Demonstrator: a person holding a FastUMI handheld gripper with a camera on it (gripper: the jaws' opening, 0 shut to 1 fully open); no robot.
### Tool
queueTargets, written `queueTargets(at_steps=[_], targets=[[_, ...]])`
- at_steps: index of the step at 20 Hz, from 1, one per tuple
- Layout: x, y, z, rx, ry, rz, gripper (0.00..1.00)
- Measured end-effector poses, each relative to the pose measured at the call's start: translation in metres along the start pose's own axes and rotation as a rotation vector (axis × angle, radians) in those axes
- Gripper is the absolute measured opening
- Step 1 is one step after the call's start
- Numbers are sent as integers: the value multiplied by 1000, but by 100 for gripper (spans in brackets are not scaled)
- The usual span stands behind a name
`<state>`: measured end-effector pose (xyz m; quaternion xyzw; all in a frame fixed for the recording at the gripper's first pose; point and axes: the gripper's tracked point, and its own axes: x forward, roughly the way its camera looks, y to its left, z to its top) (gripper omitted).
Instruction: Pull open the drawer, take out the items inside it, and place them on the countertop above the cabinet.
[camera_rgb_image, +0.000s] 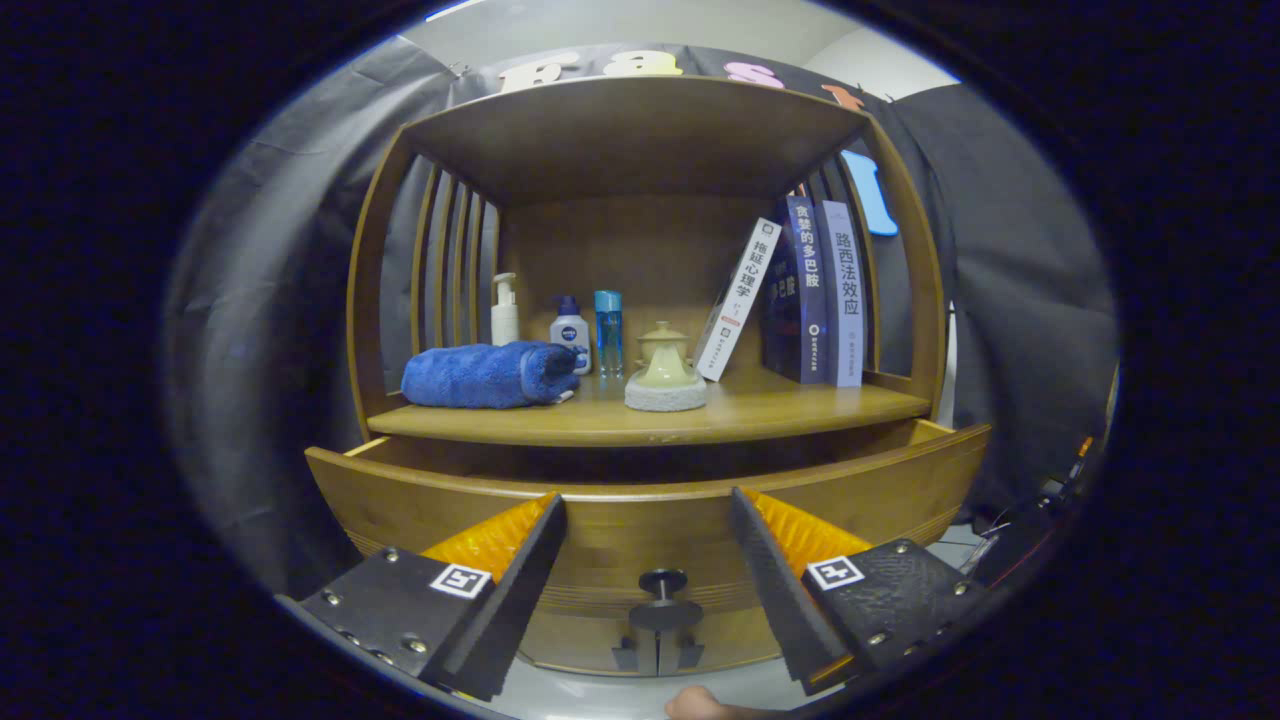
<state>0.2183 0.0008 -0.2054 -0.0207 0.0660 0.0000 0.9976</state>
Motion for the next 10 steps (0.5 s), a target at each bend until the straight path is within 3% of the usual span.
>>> queueTargets(at_steps=[10], targets=[[48,2,4,6,36,-6,99]])
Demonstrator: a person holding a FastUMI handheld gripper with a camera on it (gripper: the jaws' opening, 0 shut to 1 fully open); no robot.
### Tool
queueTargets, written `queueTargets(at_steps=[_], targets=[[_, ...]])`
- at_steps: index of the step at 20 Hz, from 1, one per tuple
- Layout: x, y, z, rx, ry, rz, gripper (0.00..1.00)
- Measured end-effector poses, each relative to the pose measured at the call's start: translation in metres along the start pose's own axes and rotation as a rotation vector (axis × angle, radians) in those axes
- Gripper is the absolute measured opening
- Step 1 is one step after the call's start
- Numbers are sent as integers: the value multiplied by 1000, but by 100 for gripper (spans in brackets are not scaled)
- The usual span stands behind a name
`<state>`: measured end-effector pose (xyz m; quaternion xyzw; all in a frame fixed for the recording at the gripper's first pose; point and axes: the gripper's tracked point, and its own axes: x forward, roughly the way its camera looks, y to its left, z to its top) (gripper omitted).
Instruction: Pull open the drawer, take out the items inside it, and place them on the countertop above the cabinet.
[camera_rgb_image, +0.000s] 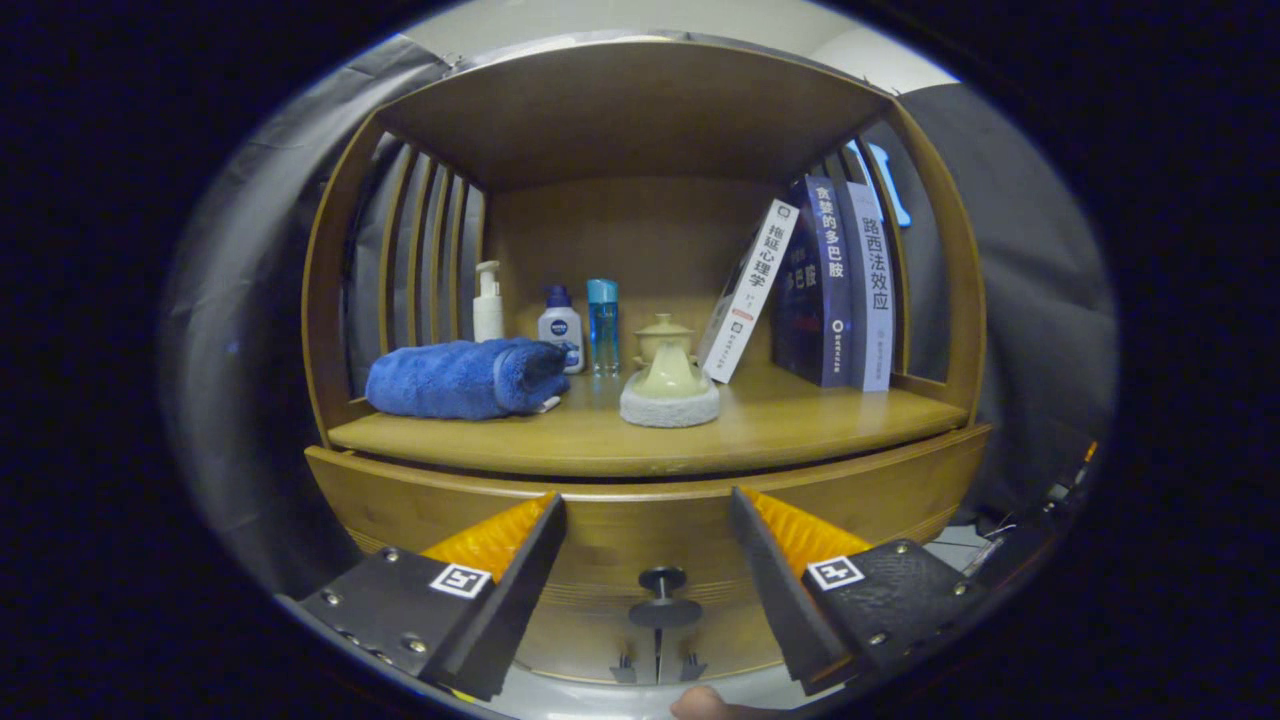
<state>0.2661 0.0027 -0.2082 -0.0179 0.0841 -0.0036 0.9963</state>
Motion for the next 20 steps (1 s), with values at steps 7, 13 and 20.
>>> queueTargets(at_steps=[7,13,20], targets=[[10,0,1,-10,-1,-3,99],[-11,-2,-17,-4,61,-15,99],[-94,-3,-22,5,63,-25,99]])
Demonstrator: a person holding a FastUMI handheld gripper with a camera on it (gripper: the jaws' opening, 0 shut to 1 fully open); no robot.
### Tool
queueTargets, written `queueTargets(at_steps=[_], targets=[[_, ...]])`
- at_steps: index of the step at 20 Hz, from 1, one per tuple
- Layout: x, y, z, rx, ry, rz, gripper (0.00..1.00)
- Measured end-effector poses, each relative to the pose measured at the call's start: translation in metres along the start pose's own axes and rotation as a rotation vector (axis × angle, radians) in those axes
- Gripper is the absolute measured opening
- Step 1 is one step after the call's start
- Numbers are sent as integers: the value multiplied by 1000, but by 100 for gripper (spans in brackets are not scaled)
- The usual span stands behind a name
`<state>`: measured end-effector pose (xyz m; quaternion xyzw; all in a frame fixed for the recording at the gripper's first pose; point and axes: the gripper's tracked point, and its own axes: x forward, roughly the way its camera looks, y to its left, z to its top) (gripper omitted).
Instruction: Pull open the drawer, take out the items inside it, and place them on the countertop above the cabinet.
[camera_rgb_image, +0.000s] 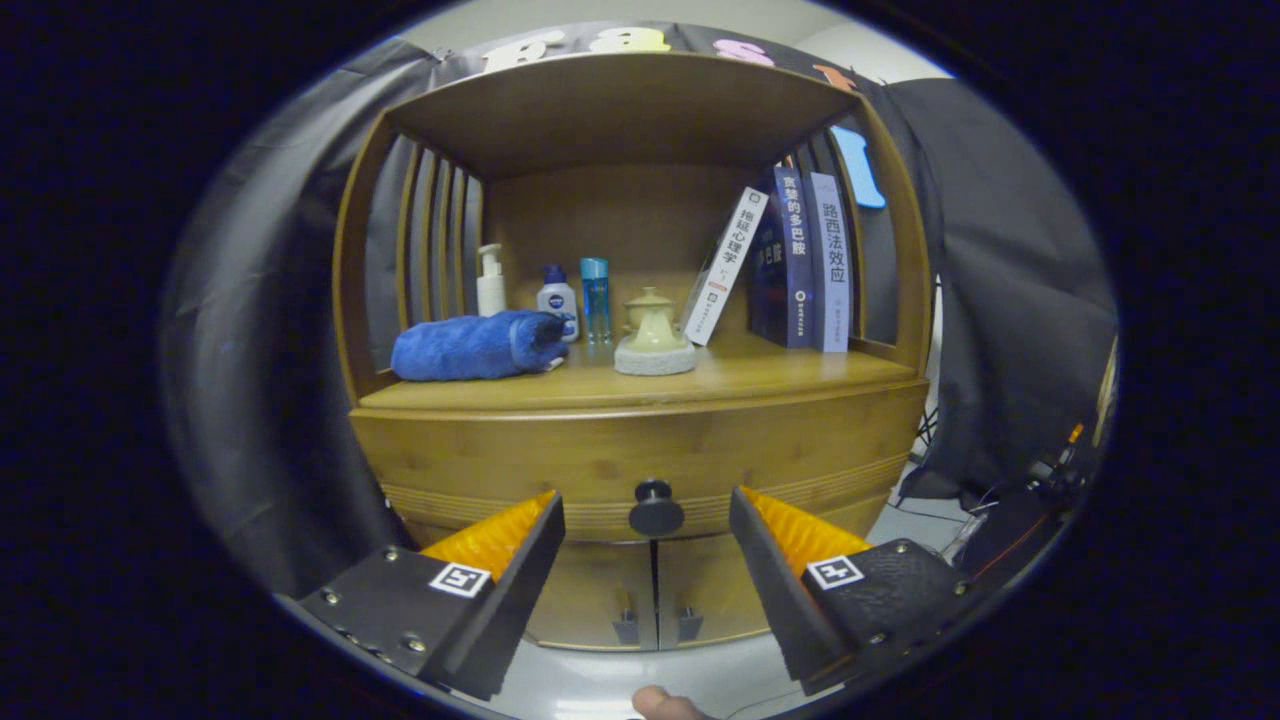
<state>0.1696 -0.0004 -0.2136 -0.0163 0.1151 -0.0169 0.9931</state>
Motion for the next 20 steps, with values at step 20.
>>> queueTargets(at_steps=[20], targets=[[-194,16,178,0,-215,56,99]])
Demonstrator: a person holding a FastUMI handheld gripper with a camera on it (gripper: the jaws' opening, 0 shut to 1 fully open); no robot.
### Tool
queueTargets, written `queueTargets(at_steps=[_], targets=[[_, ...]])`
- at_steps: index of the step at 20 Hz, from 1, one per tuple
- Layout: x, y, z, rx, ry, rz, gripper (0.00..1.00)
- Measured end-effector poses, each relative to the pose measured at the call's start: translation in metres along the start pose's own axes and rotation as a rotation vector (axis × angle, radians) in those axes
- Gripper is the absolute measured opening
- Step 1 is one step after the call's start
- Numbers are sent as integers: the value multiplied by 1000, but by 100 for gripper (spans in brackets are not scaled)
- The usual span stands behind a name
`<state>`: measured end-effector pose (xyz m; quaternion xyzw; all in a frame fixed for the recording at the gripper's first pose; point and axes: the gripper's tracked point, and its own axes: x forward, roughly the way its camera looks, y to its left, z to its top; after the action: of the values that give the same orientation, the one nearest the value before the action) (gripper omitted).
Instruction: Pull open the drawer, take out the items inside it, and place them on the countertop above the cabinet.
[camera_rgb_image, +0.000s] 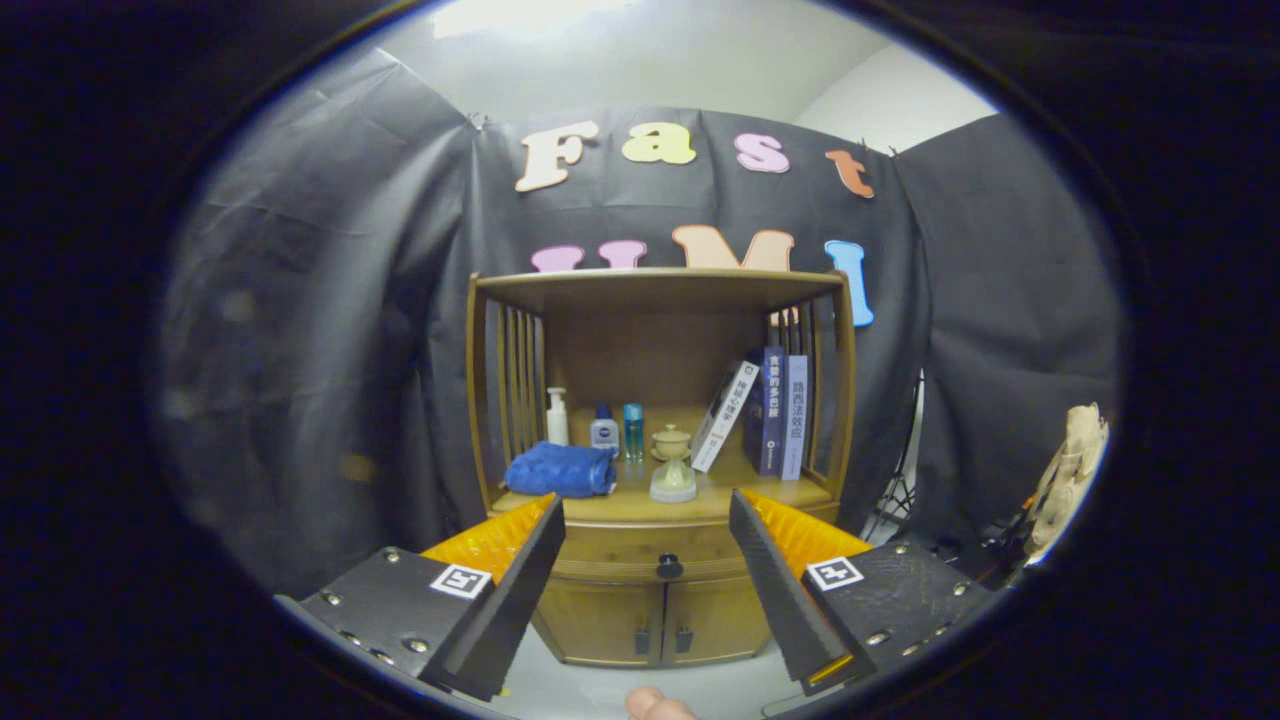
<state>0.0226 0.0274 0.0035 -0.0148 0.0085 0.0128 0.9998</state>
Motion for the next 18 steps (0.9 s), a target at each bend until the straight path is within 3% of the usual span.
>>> queueTargets(at_steps=[6,12,18], targets=[[-17,-12,37,4,-38,4,99],[-13,-29,15,3,2,-22,99],[-12,-36,23,-26,-1,1,99]])
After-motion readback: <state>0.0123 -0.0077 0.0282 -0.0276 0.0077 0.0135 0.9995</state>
